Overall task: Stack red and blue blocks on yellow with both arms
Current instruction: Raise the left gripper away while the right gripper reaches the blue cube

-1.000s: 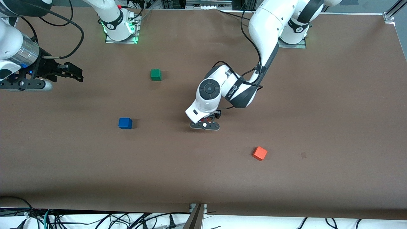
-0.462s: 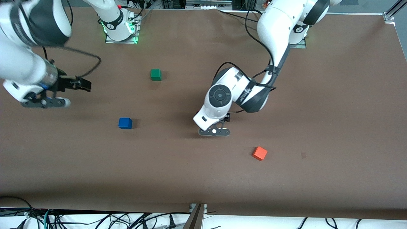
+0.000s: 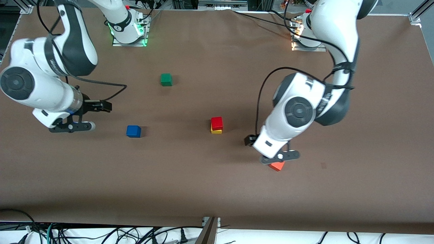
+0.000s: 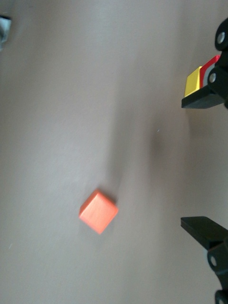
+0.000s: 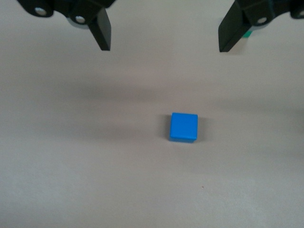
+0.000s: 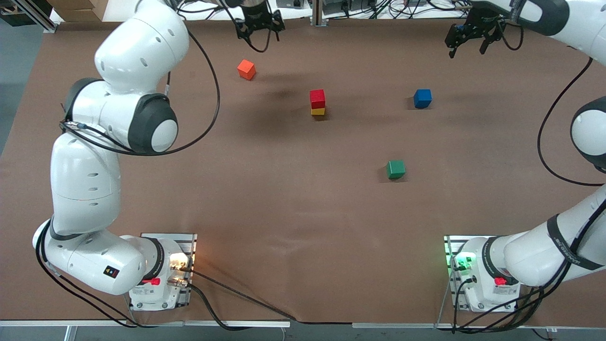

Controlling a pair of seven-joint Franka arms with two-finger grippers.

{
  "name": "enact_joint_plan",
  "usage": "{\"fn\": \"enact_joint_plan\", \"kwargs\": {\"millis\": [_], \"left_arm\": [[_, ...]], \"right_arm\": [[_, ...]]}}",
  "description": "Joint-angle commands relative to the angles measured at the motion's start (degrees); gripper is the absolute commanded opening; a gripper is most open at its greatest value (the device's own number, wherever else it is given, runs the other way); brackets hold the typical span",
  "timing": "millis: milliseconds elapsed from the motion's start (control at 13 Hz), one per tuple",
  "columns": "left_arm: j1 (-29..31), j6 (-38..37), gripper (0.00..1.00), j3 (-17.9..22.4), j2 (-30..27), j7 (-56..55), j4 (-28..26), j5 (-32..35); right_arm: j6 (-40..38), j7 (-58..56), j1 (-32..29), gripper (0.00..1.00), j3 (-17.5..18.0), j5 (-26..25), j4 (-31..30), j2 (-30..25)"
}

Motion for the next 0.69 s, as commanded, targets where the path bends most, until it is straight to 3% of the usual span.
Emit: {"fn": "enact_joint_plan", "kwargs": {"millis": [0, 231, 462, 615], "left_arm": [[4.31, -2.77, 1.00, -0.16, -4.04, 0.35, -0.95, -0.23], [10.55, -4.52, 1.00, -0.25, -8.17, 0.35, -0.95, -0.23], [14.69, -8.30, 1.00, -0.34, -12.56, 1.75, -0.95, -0.31], [17.50, -11.02, 1.00, -0.34, -14.85, 8.23, -0.95, -0.40]], "right_arm": [[10.75, -0.39, 0.30, 1.00, -0.13, 2.51, -6.80, 1.64], [24.31, 2.68, 0.38, 1.00, 0.22, 2.69, -14.82, 3.04], [30.56, 5.49, 0.47, 1.00, 1.37, 5.31, -15.45, 7.77], [35.22, 5.50, 0.39, 1.00, 1.80, 7.78, -15.36, 11.03]]}}
